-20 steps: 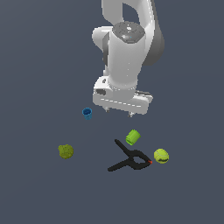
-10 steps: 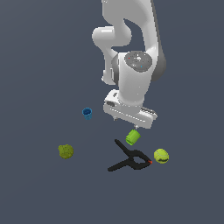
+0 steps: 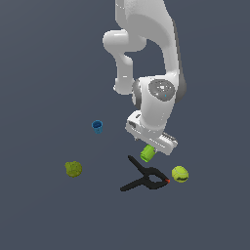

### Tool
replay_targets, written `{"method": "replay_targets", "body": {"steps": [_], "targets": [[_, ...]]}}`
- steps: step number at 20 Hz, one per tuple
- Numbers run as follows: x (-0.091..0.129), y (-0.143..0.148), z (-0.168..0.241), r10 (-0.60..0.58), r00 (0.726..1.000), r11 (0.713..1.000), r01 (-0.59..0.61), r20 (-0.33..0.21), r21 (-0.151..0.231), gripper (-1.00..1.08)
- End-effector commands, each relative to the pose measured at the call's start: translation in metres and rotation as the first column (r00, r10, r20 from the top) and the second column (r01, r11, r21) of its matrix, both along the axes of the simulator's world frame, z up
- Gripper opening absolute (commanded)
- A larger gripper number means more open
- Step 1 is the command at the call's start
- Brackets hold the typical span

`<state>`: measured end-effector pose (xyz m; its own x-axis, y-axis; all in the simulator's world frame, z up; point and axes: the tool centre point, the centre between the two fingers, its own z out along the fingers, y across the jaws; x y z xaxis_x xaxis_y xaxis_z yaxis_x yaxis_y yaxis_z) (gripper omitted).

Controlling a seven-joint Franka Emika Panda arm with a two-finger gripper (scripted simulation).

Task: Pick up a designated object from a clutter of objects.

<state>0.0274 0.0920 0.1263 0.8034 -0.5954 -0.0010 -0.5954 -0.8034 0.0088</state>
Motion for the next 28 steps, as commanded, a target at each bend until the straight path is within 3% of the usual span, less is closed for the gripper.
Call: {"method": "replay_targets", "body": {"steps": [1, 11, 19, 28], "targets": [[0.0, 0.006, -0.011, -0.041, 0.999, 0.999, 0.041, 0.003, 0.002, 1.0], [-0.003, 0.019, -0.035, -0.126, 0.992, 0.992, 0.126, 0.006, 0.006, 1.0], [-0.003, 0.02, -0.042, -0.127, 0.992, 0.992, 0.127, 0.005, 0.006, 1.0], [-0.004, 0.02, -0.08, -0.13, 0.991, 0.991, 0.13, 0.006, 0.006, 1.0]]}}
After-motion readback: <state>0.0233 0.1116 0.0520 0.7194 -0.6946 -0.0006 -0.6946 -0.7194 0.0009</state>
